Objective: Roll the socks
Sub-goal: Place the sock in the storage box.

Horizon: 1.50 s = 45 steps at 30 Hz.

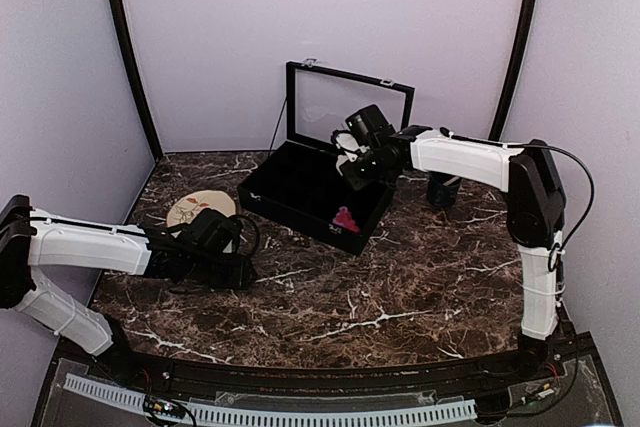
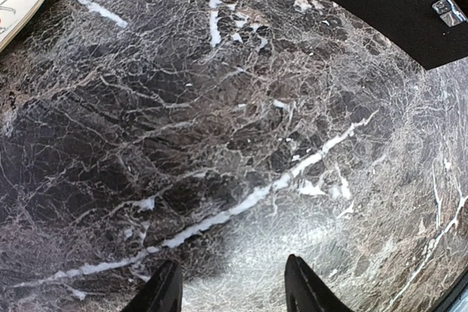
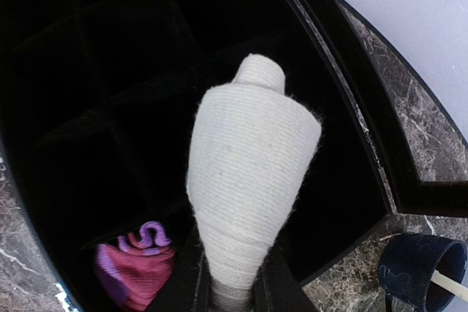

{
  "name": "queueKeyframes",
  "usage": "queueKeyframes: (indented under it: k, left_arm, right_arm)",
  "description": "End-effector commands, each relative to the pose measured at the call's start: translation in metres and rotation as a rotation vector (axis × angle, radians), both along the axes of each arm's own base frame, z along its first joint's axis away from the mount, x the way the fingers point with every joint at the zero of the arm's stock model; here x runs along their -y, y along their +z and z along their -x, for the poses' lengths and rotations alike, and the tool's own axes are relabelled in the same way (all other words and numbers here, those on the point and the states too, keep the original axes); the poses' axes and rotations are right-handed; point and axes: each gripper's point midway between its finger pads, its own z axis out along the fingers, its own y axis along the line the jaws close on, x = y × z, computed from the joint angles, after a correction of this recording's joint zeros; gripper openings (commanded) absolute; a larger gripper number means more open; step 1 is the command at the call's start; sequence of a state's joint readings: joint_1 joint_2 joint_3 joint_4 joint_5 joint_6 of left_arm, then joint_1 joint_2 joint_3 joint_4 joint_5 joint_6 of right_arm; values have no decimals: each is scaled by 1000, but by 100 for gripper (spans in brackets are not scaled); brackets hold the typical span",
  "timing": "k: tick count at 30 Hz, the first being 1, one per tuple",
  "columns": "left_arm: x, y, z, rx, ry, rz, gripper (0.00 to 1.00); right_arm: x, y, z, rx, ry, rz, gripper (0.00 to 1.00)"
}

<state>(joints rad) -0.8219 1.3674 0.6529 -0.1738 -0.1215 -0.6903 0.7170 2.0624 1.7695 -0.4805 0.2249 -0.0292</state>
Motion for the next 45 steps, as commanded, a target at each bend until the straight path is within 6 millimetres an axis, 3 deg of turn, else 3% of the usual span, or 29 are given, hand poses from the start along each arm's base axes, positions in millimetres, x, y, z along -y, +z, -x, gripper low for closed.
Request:
queueKeyframes:
  k: [1,9,26,45]
  left_arm:
    - [2,8,-6,15,-4,4,50]
    - [5,10,-12,22,-4,4,50]
    - [10,6,-13,18,-15,22,50]
    - [14,9,-11,14,-33,47,49]
  right_arm:
    - [19,-21,-15,-51,-33,43,0]
    - [34,-46,-17,-161,-39,65,0]
    - [48,-81,21,-366,-34,118,0]
    - [44,-122,16,-490,-80,181,0]
